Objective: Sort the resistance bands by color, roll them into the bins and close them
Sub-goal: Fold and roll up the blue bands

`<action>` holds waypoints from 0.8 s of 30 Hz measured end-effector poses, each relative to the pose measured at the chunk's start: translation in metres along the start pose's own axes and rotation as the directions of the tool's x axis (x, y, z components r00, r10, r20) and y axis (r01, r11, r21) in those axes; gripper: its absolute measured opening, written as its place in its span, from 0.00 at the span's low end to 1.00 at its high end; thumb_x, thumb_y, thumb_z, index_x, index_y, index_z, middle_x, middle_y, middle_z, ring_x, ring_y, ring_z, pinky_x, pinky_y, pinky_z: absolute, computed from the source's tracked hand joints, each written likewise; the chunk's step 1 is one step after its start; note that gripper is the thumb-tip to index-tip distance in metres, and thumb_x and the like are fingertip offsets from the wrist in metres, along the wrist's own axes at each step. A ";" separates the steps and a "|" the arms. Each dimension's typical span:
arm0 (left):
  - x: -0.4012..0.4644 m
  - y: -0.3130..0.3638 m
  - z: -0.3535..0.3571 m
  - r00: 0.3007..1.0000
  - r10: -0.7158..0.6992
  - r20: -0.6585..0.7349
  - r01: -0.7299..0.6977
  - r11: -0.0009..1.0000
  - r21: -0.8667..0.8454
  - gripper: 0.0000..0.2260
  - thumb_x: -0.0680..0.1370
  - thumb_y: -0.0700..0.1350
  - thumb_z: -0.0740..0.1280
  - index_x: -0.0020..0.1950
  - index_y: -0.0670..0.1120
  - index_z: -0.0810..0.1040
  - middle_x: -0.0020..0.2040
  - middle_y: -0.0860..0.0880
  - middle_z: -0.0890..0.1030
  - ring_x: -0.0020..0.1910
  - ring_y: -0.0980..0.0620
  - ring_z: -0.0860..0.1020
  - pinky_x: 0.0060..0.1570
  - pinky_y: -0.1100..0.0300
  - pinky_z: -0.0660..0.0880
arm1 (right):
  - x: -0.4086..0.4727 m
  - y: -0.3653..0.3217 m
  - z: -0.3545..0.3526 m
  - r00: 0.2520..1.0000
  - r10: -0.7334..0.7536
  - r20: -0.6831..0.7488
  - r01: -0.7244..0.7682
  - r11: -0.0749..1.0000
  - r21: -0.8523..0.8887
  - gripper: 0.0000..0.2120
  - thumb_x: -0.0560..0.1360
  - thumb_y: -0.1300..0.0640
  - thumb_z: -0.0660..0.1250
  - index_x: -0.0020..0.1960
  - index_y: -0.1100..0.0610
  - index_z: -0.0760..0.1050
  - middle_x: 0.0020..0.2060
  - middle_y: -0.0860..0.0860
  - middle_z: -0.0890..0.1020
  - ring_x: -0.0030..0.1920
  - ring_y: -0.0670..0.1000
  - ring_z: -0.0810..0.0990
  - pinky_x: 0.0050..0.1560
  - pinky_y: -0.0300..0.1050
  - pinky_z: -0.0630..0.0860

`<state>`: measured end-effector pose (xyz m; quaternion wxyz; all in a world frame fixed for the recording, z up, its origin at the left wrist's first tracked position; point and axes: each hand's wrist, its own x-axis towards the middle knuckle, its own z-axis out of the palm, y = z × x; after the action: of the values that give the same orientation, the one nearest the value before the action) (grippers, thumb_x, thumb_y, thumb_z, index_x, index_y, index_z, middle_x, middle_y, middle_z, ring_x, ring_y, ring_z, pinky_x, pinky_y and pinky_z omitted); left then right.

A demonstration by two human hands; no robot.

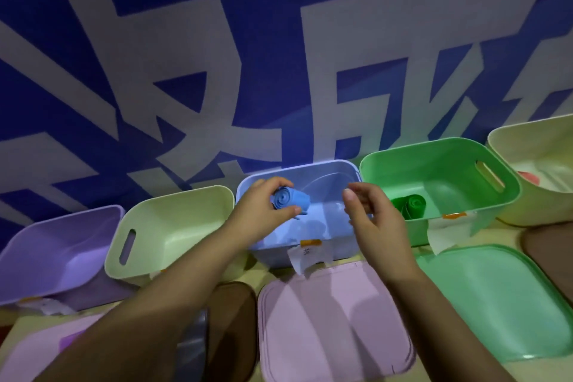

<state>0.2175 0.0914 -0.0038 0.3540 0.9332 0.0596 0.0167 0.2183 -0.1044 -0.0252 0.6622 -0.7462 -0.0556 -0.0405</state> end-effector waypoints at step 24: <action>0.083 -0.045 0.078 0.858 -0.161 0.487 -0.112 0.867 0.485 0.31 0.69 0.53 0.75 0.69 0.54 0.66 0.60 0.46 0.69 0.56 0.44 0.74 0.50 0.57 0.70 | 0.037 0.038 0.010 0.997 -0.025 0.078 0.036 0.989 -0.142 0.14 0.74 0.51 0.61 0.54 0.56 0.77 0.44 0.52 0.82 0.44 0.49 0.81 0.43 0.36 0.76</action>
<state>0.3006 0.0839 -0.0926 0.1046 0.9617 -0.0220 -0.2525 0.2603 -0.0980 -0.0590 0.6035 -0.7920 -0.0890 -0.0259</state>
